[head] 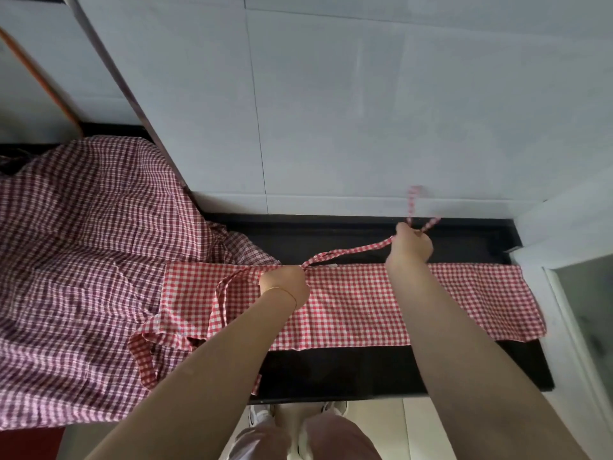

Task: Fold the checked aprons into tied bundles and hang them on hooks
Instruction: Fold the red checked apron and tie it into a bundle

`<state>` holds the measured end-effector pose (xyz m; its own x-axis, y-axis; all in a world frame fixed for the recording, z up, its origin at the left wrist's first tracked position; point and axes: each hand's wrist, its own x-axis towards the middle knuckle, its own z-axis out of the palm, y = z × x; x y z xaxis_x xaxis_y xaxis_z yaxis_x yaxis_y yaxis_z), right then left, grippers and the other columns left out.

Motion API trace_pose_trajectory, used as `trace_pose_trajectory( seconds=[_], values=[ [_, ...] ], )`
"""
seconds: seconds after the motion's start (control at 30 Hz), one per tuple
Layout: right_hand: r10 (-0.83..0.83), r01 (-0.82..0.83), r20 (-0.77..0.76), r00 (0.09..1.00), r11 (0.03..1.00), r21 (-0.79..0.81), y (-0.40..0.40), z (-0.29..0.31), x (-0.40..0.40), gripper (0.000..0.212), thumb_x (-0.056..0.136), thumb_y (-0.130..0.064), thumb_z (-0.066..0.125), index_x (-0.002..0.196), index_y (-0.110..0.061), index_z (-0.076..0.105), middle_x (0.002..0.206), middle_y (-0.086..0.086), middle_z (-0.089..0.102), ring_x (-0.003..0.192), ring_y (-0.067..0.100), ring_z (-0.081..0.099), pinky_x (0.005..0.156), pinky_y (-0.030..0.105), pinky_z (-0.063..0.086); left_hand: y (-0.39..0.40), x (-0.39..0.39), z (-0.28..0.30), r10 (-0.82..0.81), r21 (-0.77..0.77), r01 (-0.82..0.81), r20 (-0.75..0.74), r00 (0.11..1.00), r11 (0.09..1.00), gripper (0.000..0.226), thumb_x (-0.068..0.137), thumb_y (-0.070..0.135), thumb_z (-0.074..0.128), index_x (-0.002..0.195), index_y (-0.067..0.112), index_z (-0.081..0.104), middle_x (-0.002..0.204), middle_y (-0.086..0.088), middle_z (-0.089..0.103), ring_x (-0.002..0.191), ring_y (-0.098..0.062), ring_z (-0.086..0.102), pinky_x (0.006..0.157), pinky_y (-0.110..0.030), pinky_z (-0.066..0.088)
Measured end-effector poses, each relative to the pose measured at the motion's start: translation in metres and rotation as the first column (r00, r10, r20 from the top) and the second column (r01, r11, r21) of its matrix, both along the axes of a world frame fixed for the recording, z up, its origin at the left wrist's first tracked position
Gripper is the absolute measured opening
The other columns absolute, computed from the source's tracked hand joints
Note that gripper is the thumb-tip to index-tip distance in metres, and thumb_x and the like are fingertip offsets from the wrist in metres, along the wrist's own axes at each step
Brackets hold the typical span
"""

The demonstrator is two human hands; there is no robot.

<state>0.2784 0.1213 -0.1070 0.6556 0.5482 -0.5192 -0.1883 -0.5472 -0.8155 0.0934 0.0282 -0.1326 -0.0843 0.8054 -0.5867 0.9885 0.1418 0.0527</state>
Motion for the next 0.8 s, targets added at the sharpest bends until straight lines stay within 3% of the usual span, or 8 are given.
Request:
trace_pose_trajectory(
  seconds=[0.13, 0.23, 0.3, 0.37, 0.43, 0.5, 0.6, 0.8],
  values=[
    [0.05, -0.052, -0.119, 0.992, 0.998, -0.021, 0.008, 0.0, 0.028, 0.013, 0.096, -0.018, 0.061, 0.104, -0.009, 0.064, 0.074, 0.003, 0.066, 0.054, 0.012, 0.059, 0.055, 0.025, 0.052, 0.004, 0.003, 0.001, 0.02, 0.04, -0.02, 0.002, 1.0, 0.999, 0.029, 0.102, 0.022, 0.044, 0.122, 0.012, 0.062, 0.116, -0.006, 0.056, 0.096, -0.022, 0.059, 0.077, -0.032, 0.051],
    [0.119, -0.103, -0.238, 0.964, 0.992, 0.077, 0.015, 0.004, 0.029, 0.05, 0.097, -0.013, 0.063, 0.143, -0.011, 0.045, 0.109, 0.01, 0.067, 0.084, 0.018, 0.072, 0.079, 0.036, 0.062, 0.006, 0.001, -0.005, 0.15, 0.128, -0.164, 0.109, 0.983, 0.978, 0.029, 0.098, 0.013, 0.048, 0.127, 0.011, 0.054, 0.13, -0.009, 0.047, 0.103, -0.024, 0.057, 0.073, -0.033, 0.047],
    [0.138, -0.143, -0.199, 0.97, 0.99, -0.009, 0.014, 0.002, 0.027, 0.063, 0.094, -0.004, 0.064, 0.148, -0.012, 0.032, 0.115, 0.014, 0.061, 0.09, 0.025, 0.071, 0.071, 0.037, 0.063, 0.007, -0.002, -0.009, 0.241, 0.121, -0.263, 0.175, 0.955, 0.957, 0.029, 0.096, 0.014, 0.051, 0.125, 0.012, 0.049, 0.126, -0.009, 0.051, 0.103, -0.024, 0.059, 0.074, -0.033, 0.046],
    [0.301, -0.306, -0.056, 0.952, 0.937, -0.17, 0.003, -0.004, 0.025, 0.042, 0.094, -0.002, 0.062, 0.132, -0.009, 0.044, 0.108, 0.013, 0.062, 0.081, 0.024, 0.071, 0.065, 0.035, 0.063, 0.011, -0.003, -0.014, 0.276, 0.073, -0.294, 0.191, 0.942, 0.953, 0.031, 0.096, 0.019, 0.054, 0.126, 0.013, 0.051, 0.126, -0.008, 0.052, 0.106, -0.023, 0.058, 0.082, -0.035, 0.05],
    [0.622, -0.561, 0.113, 0.775, 0.759, -0.332, -0.011, -0.015, 0.023, 0.017, 0.094, -0.004, 0.06, 0.107, -0.011, 0.053, 0.1, 0.01, 0.061, 0.077, 0.022, 0.068, 0.071, 0.037, 0.061, 0.016, -0.005, -0.016, 0.296, 0.03, -0.307, 0.19, 0.936, 0.951, 0.032, 0.097, 0.023, 0.056, 0.128, 0.013, 0.055, 0.129, -0.01, 0.05, 0.109, -0.024, 0.057, 0.089, -0.036, 0.051],
    [0.856, -0.711, 0.217, 0.469, 0.511, -0.483, -0.025, -0.023, 0.018, 0.009, 0.094, -0.009, 0.06, 0.089, -0.014, 0.055, 0.087, 0.006, 0.061, 0.072, 0.017, 0.061, 0.073, 0.037, 0.058, 0.021, -0.006, -0.016, 0.311, 0.001, -0.317, 0.185, 0.932, 0.948, 0.031, 0.099, 0.024, 0.053, 0.126, 0.011, 0.059, 0.129, -0.012, 0.051, 0.107, -0.025, 0.059, 0.091, -0.035, 0.052],
    [0.964, -0.759, 0.208, 0.165, 0.259, -0.598, -0.04, -0.032, 0.012, 0.012, 0.094, -0.022, 0.063, 0.084, -0.016, 0.058, 0.078, 0.001, 0.059, 0.066, 0.014, 0.057, 0.067, 0.031, 0.052, 0.025, -0.008, -0.019, 0.319, 0.015, -0.327, 0.184, 0.93, 0.945, 0.03, 0.101, 0.025, 0.049, 0.125, 0.01, 0.059, 0.124, -0.012, 0.056, 0.102, -0.023, 0.059, 0.086, -0.032, 0.052],
    [0.918, -0.678, 0.382, 0.109, 0.35, -0.647, -0.051, -0.051, 0.006, 0.021, 0.1, -0.024, 0.056, 0.115, -0.01, 0.062, 0.105, 0.004, 0.063, 0.091, 0.016, 0.061, 0.084, 0.029, 0.055, 0.024, -0.007, -0.024, 0.33, 0.084, -0.353, 0.207, 0.921, 0.932, 0.025, 0.102, 0.023, 0.051, 0.124, 0.011, 0.052, 0.116, -0.012, 0.057, 0.093, -0.021, 0.054, 0.077, -0.031, 0.048]
  ],
)
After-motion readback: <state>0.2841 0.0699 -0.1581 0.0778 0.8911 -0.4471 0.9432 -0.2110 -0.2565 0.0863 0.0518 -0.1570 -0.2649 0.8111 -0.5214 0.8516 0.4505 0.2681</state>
